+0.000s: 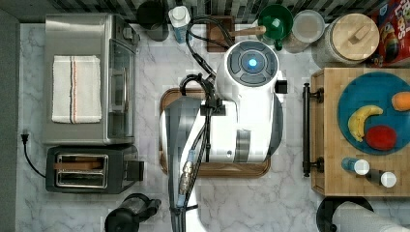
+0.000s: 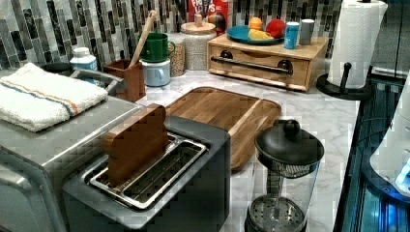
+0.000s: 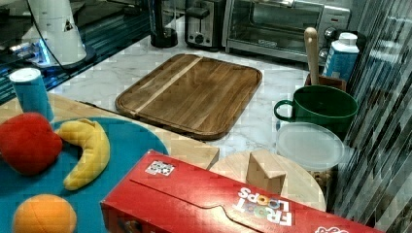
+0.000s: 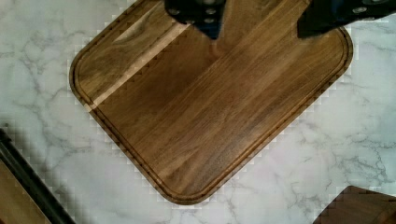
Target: Open the drawer.
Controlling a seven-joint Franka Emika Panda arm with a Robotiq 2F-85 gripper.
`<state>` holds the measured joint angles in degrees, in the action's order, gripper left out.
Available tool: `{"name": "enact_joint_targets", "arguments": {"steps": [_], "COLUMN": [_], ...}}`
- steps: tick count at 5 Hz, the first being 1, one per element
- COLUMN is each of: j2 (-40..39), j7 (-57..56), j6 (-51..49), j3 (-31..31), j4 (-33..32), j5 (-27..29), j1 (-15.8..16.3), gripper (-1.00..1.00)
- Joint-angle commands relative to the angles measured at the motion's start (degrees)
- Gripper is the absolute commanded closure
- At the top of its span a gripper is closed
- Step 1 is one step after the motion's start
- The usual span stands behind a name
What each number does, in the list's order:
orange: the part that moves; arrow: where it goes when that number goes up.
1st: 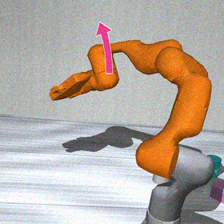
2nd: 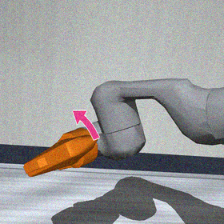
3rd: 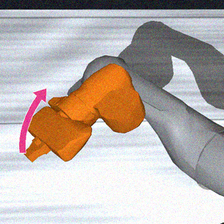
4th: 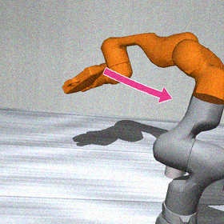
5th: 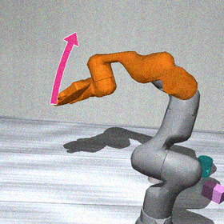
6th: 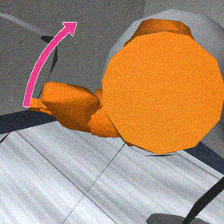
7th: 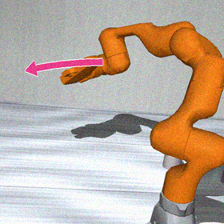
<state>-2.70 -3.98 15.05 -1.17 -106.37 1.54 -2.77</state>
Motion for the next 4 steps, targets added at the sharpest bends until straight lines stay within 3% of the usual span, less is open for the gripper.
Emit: {"name": "enact_joint_targets", "arguments": {"steps": [1,2,4], "j2": [0.0,0.0,1.6], "j7": [-0.2,-0.2,-18.2], "j6": [0.1,0.1,3.0], "j3": [-0.1,-0.1,2.1], "j4": [0.0,0.0,-4.8], "j5": [0.1,0.1,-1.3], "j1": [-0.3,-0.3,-2.7], "gripper": [-1.0,-1.0,-1.0]}}
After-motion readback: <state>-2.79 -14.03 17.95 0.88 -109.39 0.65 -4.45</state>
